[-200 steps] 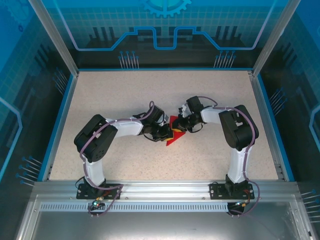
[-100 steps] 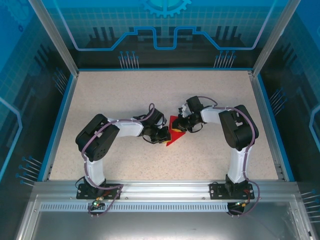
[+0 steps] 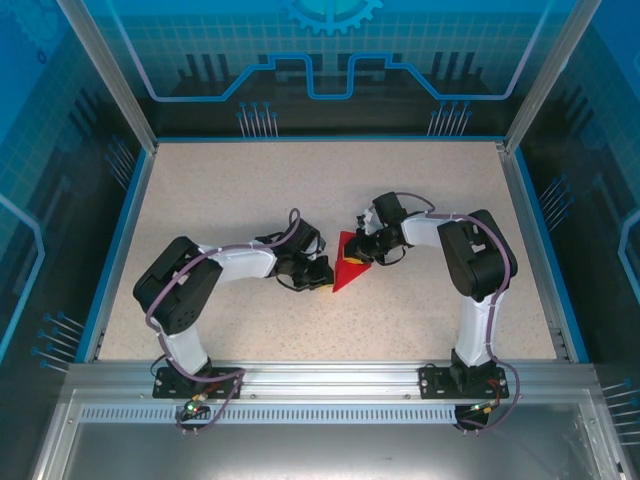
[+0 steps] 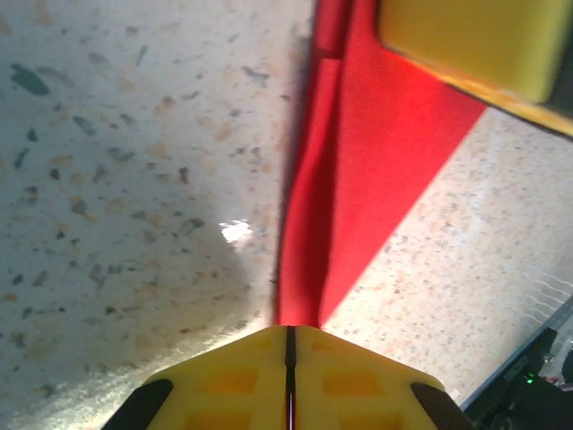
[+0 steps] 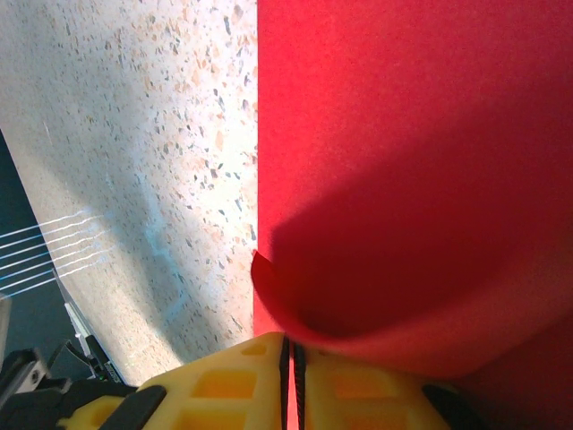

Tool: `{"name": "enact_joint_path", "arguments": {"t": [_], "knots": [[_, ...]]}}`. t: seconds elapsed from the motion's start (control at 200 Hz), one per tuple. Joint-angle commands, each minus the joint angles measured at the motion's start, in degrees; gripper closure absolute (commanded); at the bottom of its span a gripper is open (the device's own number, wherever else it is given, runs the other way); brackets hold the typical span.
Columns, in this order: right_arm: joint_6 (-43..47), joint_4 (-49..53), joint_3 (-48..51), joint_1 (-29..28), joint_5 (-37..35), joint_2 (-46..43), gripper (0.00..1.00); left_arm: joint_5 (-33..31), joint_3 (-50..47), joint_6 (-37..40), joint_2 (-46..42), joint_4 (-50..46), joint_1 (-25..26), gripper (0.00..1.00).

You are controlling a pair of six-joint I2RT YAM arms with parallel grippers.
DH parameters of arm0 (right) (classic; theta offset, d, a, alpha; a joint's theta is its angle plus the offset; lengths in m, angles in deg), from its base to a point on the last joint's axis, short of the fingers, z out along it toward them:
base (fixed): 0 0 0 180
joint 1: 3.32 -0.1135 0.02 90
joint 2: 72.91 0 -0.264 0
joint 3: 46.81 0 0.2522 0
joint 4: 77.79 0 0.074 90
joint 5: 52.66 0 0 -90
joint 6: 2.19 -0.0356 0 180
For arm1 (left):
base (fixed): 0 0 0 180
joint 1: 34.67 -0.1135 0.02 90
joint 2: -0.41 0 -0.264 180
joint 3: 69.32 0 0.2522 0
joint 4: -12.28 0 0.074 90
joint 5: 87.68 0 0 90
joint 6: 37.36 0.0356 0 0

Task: Fold a paper plane with a square sheet of paper (pick it up from the middle)
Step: Fourth fold the wing at the center of the table.

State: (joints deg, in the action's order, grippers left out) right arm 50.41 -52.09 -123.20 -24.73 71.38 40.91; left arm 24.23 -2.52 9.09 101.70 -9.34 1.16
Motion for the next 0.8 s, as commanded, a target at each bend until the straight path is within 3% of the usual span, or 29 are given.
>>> {"name": "enact_joint_path", "arguments": {"t": [0.0, 0.275, 0.795], "knots": [[0.64, 5.55, 2.42, -0.15, -7.24, 3.61, 0.86, 2.09, 1.87, -0.52, -2.09, -0.29, -0.08, 0.89], [0.67, 5.72, 2.48, -0.12, -7.41, 3.6, 0.86, 9.65, 3.49, -1.15, 2.99, 6.14, 0.77, 0.88], [0.93, 5.46, 3.07, 0.03, -7.57, 3.92, 0.86, -0.67, 1.98, 1.73, 6.9, -2.89, -0.14, 0.91]]}}
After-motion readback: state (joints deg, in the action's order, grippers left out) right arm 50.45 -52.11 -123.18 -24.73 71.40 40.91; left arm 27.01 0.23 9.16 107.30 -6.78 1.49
